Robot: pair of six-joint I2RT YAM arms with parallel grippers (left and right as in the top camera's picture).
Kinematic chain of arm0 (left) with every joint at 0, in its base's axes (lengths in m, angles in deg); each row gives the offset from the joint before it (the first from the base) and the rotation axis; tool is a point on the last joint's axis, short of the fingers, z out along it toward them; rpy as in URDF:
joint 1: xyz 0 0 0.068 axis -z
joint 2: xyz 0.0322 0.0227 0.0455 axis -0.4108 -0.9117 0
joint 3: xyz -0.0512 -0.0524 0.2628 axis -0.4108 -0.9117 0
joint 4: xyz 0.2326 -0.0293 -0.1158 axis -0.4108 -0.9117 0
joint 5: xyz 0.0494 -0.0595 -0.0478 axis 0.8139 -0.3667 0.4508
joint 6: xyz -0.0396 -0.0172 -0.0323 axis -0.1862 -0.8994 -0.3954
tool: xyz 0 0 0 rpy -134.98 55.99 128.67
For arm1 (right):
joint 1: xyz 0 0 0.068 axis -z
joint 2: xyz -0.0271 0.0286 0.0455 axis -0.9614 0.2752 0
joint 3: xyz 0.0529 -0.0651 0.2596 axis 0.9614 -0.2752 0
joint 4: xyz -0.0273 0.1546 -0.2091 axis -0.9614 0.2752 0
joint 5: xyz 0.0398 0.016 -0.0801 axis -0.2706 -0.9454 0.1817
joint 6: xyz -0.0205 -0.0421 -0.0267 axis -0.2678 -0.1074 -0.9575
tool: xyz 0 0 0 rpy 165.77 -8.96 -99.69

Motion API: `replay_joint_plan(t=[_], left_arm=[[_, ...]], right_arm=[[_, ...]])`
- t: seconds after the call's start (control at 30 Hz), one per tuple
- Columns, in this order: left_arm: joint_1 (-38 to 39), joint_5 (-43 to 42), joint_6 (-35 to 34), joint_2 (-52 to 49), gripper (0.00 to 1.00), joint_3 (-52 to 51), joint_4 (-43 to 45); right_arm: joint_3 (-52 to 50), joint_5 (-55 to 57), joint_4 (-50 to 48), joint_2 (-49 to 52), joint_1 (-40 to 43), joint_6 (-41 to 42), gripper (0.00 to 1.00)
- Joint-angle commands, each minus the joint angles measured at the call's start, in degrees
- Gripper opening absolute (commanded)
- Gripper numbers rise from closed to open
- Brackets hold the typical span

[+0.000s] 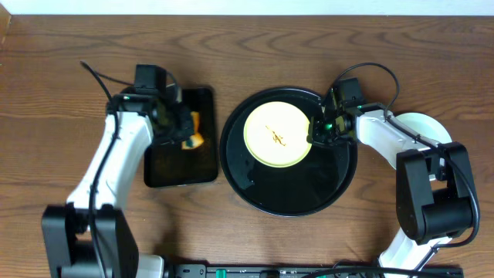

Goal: Clean dirty plates on tray and stack at the side
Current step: 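Grip the yellow plate rim with the right gripper and tilt it, then scrub the right-held yellow plate with the sponge in the left gripper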

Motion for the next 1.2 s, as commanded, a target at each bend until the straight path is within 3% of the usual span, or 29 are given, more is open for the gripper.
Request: replay_joint_plan(t=[0.0, 0.37, 0.6, 0.8, 1.17], left_arm=[[5.7, -4.8, 1.5, 2.4, 0.08, 0.2, 1.8], [22.7, -4.1, -5.0, 0.2, 0.08, 0.2, 12.9], [24.9, -3.4, -10.9, -4.4, 0.08, 0.2, 15.3], [26.0, -11.8, -11.2, -10.0, 0.08, 0.2, 19.5], [31.8, -12.6, -11.4, -16.7, 0.08, 0.2, 21.0]], right_arm=[[-2.0, 6.1, 4.3, 1.7, -1.4, -2.1, 0.01], [-2.0, 7.7, 9.0, 1.6, -6.9, -2.0, 0.01], [-2.0, 7.7, 9.5, 1.2, -8.3, -1.8, 0.01], [-2.0, 7.7, 9.5, 1.1, -8.3, -1.8, 0.01], [-2.0, 7.7, 9.4, 1.1, -8.3, -1.9, 0.01]])
